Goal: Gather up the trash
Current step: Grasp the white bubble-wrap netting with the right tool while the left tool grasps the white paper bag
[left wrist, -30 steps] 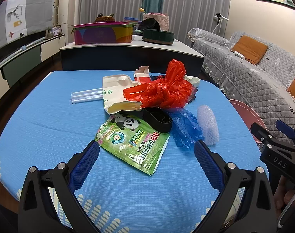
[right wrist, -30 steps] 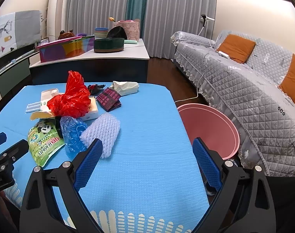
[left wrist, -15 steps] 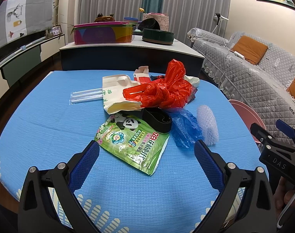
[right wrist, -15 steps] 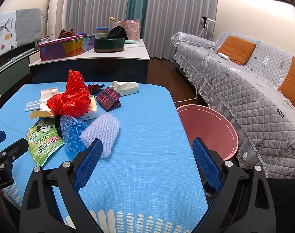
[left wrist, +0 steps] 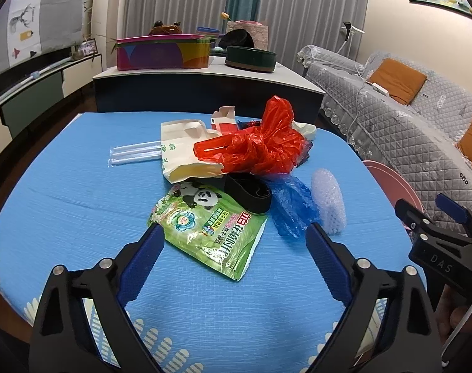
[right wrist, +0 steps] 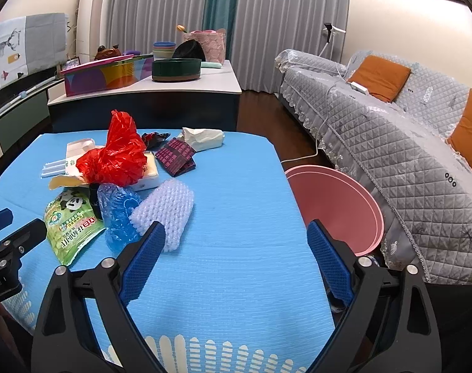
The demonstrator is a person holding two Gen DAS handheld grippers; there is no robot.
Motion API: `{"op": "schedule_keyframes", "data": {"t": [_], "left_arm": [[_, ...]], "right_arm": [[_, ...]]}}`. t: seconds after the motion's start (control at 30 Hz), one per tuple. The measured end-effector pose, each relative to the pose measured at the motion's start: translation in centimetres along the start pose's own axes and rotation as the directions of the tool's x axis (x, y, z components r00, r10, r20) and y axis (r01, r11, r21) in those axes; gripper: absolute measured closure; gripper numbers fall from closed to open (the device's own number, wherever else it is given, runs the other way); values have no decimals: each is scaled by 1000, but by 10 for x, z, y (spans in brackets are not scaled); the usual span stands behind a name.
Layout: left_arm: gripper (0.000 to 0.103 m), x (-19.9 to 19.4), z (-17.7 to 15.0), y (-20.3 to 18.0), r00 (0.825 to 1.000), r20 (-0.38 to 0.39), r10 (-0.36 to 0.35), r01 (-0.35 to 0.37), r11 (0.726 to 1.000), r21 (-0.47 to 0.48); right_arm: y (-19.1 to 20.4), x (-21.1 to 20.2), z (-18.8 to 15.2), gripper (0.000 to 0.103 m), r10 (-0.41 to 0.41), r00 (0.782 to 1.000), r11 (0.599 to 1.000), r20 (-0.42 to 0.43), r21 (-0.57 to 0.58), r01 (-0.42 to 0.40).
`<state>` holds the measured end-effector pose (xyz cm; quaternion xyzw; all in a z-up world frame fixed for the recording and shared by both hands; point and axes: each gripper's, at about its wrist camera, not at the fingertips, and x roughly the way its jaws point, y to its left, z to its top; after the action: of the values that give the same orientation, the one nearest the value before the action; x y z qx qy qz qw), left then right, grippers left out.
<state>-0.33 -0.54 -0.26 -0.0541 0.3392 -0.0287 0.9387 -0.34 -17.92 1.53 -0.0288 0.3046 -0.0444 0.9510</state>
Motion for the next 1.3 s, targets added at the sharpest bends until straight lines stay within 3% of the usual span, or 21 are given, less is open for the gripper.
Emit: {"op": "schedule_keyframes", "data": {"t": [0.1, 0.3, 0.53, 0.77, 0.9, 1.17, 1.3], "left_arm": [[25, 3, 2, 1, 1000, -5, -8, 8, 1000, -9], [39, 15, 10, 11, 1000, -13, 19, -19, 999, -41], [40, 34, 26, 31, 997, -13, 72, -73, 989, -127], [40, 57, 42, 58, 995, -19, 102, -104, 965, -240], [41, 74, 47, 69, 995, -48, 82, -93, 950, -297], [41, 105, 42, 70, 990, -140, -25, -31, 922, -387], [41, 111, 41, 71, 987, -157, -34, -33, 913, -407]], "right_arm": [[1, 3, 3, 20, 7, 1000, 1000, -13, -6, -7], [7, 15, 13, 27, 96, 995, 994, -23, 56, -94], [22, 40, 25, 27, 139, 989, 988, -48, 71, -135], [30, 71, 28, 26, 178, 972, 981, -153, 110, -162], [35, 85, 24, 26, 198, 963, 977, -182, 121, -178], [42, 105, 11, 26, 224, 938, 973, -264, 120, -198], [41, 110, 7, 28, 233, 931, 970, -280, 130, -204]]}}
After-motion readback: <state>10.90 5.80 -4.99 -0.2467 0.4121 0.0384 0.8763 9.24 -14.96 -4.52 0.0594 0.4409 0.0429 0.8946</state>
